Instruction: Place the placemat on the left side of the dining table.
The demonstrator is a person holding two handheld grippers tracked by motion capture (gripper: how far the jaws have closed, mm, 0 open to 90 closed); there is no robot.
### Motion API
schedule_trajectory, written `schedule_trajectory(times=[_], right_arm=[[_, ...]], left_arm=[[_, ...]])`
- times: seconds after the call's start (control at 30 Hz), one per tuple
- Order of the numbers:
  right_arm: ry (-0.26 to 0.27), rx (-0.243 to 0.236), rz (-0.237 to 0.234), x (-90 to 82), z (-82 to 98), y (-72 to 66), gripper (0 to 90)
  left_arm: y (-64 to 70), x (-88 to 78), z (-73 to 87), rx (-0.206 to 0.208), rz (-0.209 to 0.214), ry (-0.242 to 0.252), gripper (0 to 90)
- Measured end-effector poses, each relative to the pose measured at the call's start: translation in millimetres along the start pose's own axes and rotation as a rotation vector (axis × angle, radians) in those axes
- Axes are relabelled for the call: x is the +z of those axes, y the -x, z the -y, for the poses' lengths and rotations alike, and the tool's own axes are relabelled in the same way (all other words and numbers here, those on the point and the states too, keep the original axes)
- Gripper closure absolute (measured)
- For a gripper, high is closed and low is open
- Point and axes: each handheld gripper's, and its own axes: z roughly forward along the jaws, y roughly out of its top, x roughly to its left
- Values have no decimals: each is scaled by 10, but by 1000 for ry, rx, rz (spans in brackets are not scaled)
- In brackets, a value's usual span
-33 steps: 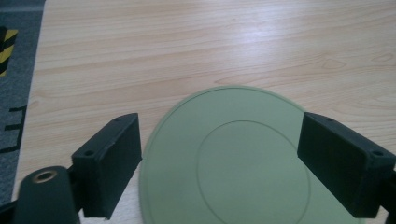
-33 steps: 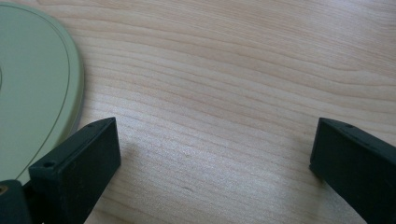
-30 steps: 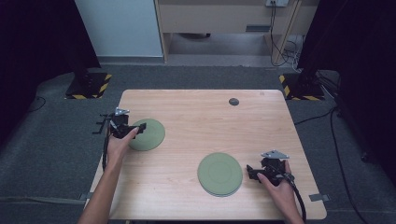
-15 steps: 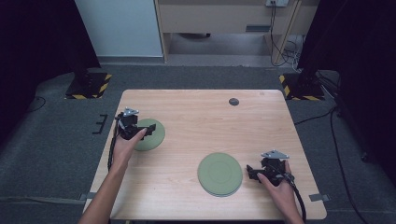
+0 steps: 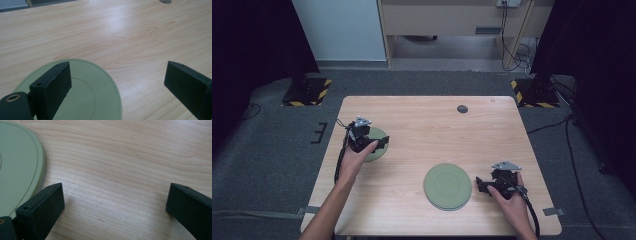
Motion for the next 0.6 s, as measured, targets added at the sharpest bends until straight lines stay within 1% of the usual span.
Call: schedule_trajectory(times=[0.03,0.23,0.27,0.3,0.33,0.37,0.4,0.43,0.47,0.57,0.6], right_arm=[[0,0,0,0,0,0,21],[0,0,0,0,0,0,21],[0,0,0,0,0,0,21],[0,0,0,0,0,0,21],[0,0,0,0,0,0,21],[0,0,0,0,0,0,21],[0,0,0,0,0,0,21],[0,0,0,0,0,0,21],[0,0,0,0,0,0,21],[0,0,-1,0,0,0,21],[0,1,0,0,0,0,21]], left_arm=[[0,0,0,0,0,0,64],[182,37,3,30,33,-5,62],[246,48,9,41,46,-7,61],[246,48,9,41,46,-7,60],[313,57,21,52,58,-10,60],[313,57,21,52,58,-10,59],[376,64,34,64,71,-12,59],[376,64,34,64,71,-12,58],[432,67,44,79,81,-13,58],[508,75,55,97,96,-20,58],[508,75,55,97,96,-20,58]])
